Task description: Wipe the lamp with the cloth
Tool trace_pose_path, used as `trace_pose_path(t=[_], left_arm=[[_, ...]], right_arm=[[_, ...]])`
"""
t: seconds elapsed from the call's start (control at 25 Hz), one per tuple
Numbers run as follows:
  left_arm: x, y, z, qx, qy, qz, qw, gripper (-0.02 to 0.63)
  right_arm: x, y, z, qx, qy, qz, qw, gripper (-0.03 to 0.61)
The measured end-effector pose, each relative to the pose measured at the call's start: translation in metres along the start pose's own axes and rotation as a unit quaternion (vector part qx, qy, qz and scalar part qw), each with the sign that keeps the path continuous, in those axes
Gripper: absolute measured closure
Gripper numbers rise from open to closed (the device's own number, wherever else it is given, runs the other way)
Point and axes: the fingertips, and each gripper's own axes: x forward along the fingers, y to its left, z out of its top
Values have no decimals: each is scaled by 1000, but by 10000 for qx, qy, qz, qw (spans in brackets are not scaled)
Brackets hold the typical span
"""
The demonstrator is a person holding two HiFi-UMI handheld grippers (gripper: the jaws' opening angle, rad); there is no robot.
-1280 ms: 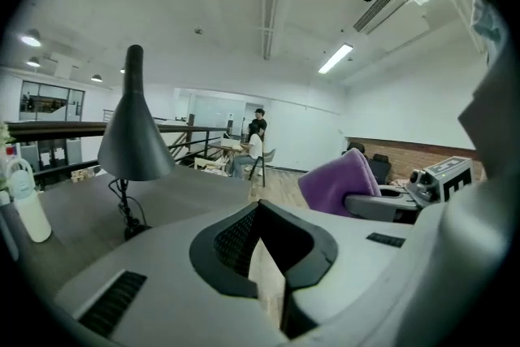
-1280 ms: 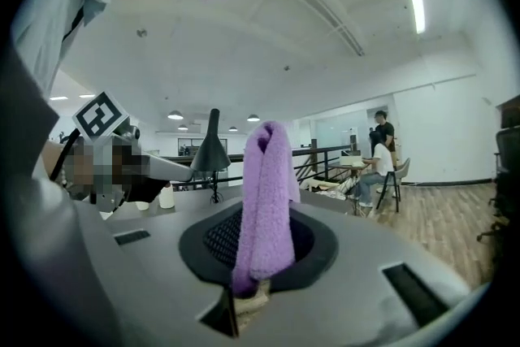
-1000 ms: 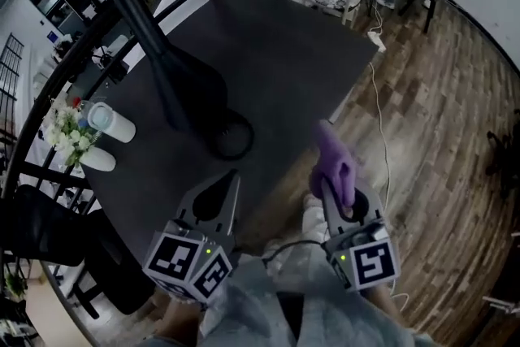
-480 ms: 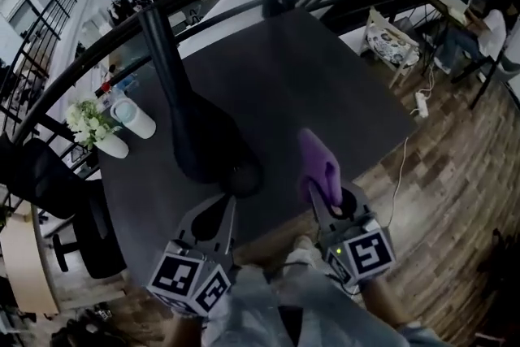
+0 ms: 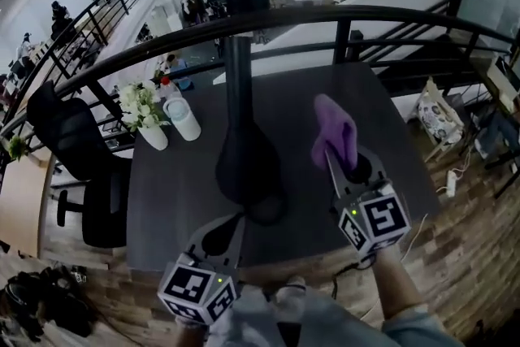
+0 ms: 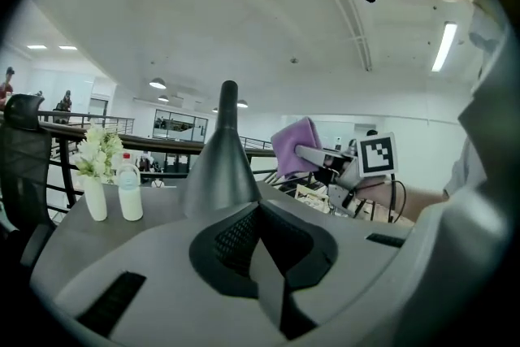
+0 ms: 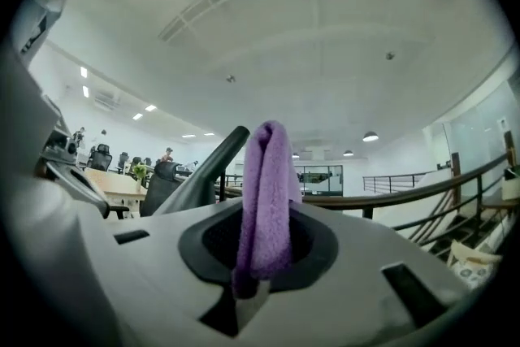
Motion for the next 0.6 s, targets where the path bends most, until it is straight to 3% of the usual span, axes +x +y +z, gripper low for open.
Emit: trace_pose_path(t=[0.28,0.6], left_arm=[[-12,9,8,-229,-66,332,9992,602],[-30,15,6,-485,-217,556,9970,601]], right_arm=[[69,13,54,-491,-438,543,9964,528],[110,49,84,-1109,-703,1088,9854,528]])
